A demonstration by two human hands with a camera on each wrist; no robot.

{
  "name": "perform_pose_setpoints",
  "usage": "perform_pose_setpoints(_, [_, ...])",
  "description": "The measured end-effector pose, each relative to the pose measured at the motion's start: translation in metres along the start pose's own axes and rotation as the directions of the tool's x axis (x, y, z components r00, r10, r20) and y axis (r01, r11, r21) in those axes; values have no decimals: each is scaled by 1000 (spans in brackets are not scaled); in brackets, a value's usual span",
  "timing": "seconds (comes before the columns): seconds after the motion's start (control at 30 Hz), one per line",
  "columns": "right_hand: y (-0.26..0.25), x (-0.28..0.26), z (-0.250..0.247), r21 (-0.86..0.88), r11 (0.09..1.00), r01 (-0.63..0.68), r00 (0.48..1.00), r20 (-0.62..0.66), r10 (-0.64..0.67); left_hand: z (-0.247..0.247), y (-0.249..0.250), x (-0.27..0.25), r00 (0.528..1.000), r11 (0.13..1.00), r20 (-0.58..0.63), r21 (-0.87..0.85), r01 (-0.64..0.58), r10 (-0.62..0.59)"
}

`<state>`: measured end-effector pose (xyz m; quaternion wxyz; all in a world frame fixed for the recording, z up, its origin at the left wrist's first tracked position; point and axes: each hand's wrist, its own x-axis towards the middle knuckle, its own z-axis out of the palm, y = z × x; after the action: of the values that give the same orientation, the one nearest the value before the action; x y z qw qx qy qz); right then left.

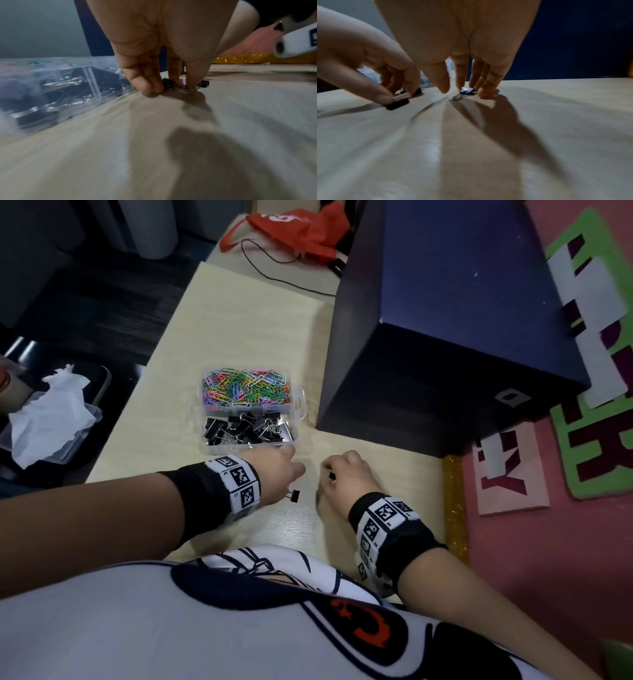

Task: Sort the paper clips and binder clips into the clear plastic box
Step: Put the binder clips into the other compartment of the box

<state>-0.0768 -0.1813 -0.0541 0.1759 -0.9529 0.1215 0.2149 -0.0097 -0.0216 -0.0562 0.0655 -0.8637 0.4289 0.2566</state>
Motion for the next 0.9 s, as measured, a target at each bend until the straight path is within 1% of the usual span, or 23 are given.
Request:
perform_pose_setpoints(0.13, [-19,-6,9,19,991,130,989,63,-130,1,-6,-2,997,995,24,-67,74,-72])
perform_pose_setpoints(0.27, [-34,-13,19,-109,962,250,967,75,-243,4,-16,-6,993,991,48,-75,111,-108])
perform_pose_setpoints(0.37, [-38,-15,24,-135,939,315,949,68,-308,6,-21,-10,990,991,53,-28,134,-133])
perform_pose_setpoints(0.47, [-39,-15,26,-107,953,282,959,58,-277,5,-24,-15,991,991,29,-37,129,-128])
perform_pose_setpoints(0.57, [-41,-14,26,-43,974,223,975,-9,-223,8,-28,-24,992,992,-6,-18,128,-129])
perform_pose_setpoints(0.63, [-45,-16,28,-20,968,249,969,-9,-249,11,-32,-30,992,992,-33,-13,122,-122])
perform_pose_setpoints(0.7, [-51,-18,31,-47,955,293,956,39,-291,14,-36,-35,992,993,-34,-17,119,-119])
perform_pose_setpoints(0.77, [-58,-20,35,-116,941,319,947,74,-312,16,-41,-40,994,994,-25,-2,106,-106])
perform_pose_setpoints(0.83, [-62,-21,37,-155,936,317,948,74,-309,17,-43,-44,996,996,-19,14,93,-93])
perform_pose_setpoints(0.9, [-64,-21,39,-154,942,299,954,54,-294,19,-44,-46,997,997,-24,13,74,-74])
